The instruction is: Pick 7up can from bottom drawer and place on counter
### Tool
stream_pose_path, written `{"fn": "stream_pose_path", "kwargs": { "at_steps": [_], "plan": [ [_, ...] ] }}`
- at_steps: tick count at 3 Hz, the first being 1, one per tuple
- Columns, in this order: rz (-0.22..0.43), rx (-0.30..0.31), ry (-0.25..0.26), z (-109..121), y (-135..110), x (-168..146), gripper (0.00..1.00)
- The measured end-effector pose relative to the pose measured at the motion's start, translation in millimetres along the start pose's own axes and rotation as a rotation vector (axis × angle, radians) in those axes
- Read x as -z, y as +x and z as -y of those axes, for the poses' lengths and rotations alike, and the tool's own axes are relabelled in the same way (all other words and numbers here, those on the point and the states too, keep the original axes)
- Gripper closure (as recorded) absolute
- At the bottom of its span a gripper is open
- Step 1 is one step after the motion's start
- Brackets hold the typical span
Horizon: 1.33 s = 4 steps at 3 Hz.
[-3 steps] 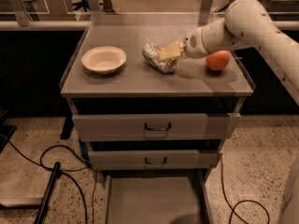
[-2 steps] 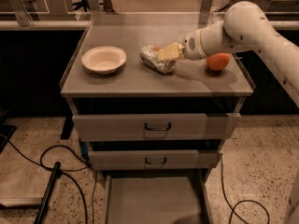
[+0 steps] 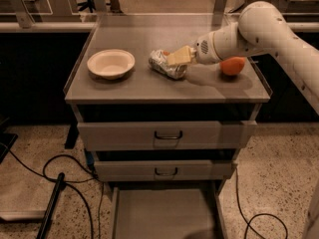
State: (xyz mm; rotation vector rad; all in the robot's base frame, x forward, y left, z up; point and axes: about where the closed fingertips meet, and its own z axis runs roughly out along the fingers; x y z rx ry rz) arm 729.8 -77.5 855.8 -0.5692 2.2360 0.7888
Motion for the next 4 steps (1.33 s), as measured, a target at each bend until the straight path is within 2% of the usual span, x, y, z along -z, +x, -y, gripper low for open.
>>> {"fn": "stream_pose_path", "kwargs": {
  "at_steps": [2,3,4],
  "plan": [
    [0.0,0.0,0.0,0.0,0.0,-0.1,0.13],
    [0.0,0.0,0.0,-0.1,0.1,-0.2,0.0],
    [0.0,0.0,0.0,-0.1,0.1,-0.2,0.0]
  ]
}}
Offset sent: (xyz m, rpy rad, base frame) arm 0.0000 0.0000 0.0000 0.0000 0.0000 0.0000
